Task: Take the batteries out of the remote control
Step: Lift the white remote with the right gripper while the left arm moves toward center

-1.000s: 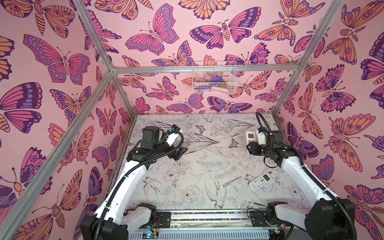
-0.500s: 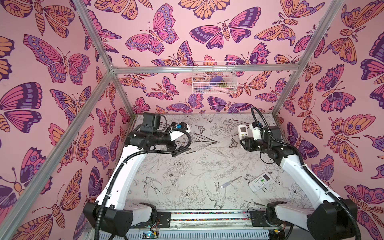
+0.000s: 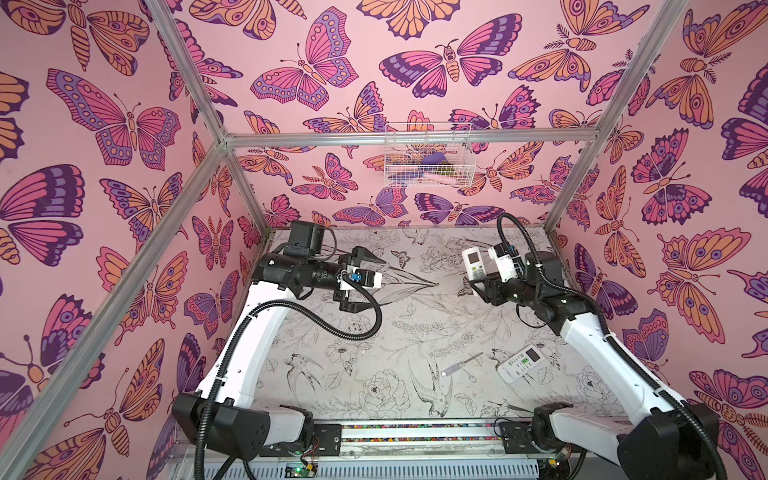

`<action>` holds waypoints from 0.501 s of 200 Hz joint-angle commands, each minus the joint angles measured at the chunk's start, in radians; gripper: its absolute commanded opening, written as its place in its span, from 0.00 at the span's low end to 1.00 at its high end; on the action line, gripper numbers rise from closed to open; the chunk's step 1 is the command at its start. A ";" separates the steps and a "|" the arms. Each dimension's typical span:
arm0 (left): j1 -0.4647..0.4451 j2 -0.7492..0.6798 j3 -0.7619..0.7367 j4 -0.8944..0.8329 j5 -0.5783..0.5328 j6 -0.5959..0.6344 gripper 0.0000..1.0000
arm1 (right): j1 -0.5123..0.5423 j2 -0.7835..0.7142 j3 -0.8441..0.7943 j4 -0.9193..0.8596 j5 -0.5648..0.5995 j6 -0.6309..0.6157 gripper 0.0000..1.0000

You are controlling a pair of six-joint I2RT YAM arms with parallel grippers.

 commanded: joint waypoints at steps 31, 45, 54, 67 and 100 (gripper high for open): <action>-0.003 -0.032 -0.070 -0.042 0.068 0.424 0.99 | 0.108 0.052 0.071 0.050 -0.213 -0.194 0.39; -0.003 -0.027 -0.082 -0.041 0.060 0.512 1.00 | 0.133 0.075 0.090 0.041 -0.261 -0.207 0.39; -0.003 -0.027 -0.098 -0.033 0.051 0.576 0.99 | 0.150 0.087 0.097 0.037 -0.282 -0.221 0.39; -0.003 -0.029 -0.129 -0.008 0.040 0.659 1.00 | 0.176 0.109 0.107 0.031 -0.306 -0.247 0.39; -0.003 -0.022 -0.152 0.034 0.055 0.715 0.96 | 0.256 0.168 0.179 -0.060 -0.336 -0.334 0.39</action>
